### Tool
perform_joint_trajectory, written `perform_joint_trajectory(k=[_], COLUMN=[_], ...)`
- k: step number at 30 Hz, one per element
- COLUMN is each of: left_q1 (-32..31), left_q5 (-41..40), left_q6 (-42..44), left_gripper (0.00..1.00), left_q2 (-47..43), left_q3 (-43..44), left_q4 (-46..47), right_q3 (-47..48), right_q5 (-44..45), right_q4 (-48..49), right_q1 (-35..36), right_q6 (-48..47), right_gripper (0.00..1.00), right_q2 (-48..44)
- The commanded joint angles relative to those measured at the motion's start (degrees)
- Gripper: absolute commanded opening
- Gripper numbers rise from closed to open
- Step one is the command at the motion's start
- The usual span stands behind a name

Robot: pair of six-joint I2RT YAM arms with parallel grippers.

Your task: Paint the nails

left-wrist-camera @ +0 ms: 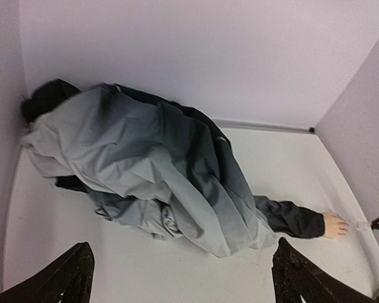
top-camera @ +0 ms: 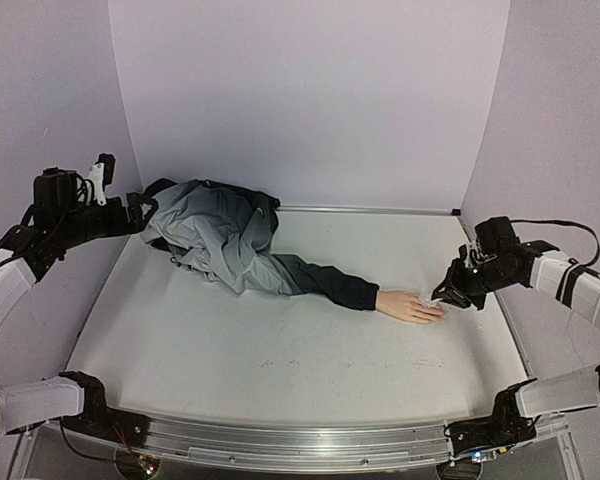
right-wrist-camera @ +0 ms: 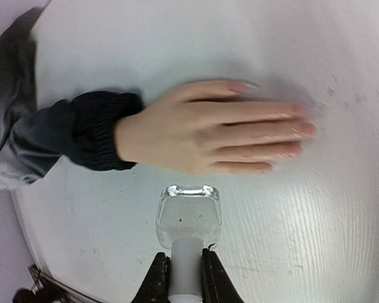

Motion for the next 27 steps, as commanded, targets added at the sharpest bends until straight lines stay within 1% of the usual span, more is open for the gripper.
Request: perform_joint_trajectory(k=[1,4,6,8,10,12,13,15,17,18,19,20,24,27], left_q1=[-1.29,-3.75,-6.53,-10.45,-14.77,-17.99,-19.85,-24.41,-30.87,-34.27,-36.76,-38.31,-41.47,-42.42], left_q5=[15.89,25.69,32.57,36.23,37.4,35.81,33.51,25.03,16.53,11.97,8.89,7.51,7.7,4.84], left_q6=[-3.86,-7.35,-9.82,-10.73,-10.86,-9.58,-8.2,-3.64,6.34,11.72,16.87,20.52,32.42,37.98], left_gripper=[0.99,0.99,0.99,1.0,1.0,0.99,1.0,0.99,0.99,1.0,1.0,1.0,0.99,0.96], left_q2=[6.26,12.74,17.17,20.96,23.48,25.08,25.66,25.67,24.15,23.06,22.85,22.88,22.98,21.25], left_q3=[4.5,8.4,11.74,14.93,17.46,18.98,19.36,18.98,15.74,12.53,11.1,9.13,4.79,0.87], left_q4=[4.79,5.16,5.13,5.08,5.04,4.97,4.88,5.3,8.9,11.28,13.0,14.04,15.08,17.74], right_q3=[3.07,2.98,3.23,3.45,4.37,6.26,7.26,9.28,11.82,13.34,14.73,16.04,21.5,25.19], right_q5=[-11.57,-15.66,-17.61,-19.38,-20.88,-19.77,-19.6,-19.19,-18.75,-18.42,-17.94,-17.84,-18.15,-16.96], right_q4=[8.89,14.96,18.93,22.07,23.97,24.11,24.39,25.17,25.53,25.54,25.48,25.52,25.18,24.17], right_q1=[1.13,3.0,4.98,7.08,9.85,12.49,13.9,17.03,20.12,21.74,23.17,24.5,30.55,34.05], right_q6=[-15.01,-14.36,-13.92,-13.97,-14.41,-14.23,-13.8,-12.81,-12.19,-11.93,-11.5,-11.19,-10.75,-10.39], right_gripper=[0.0,0.0,0.0,0.0,0.0,0.0,0.0,0.0,0.0,0.0,0.0,0.0,0.0,0.0], right_q2=[-3.48,-4.59,-4.52,-3.84,-1.93,0.22,1.26,3.25,5.28,6.23,7.26,8.24,13.57,17.22])
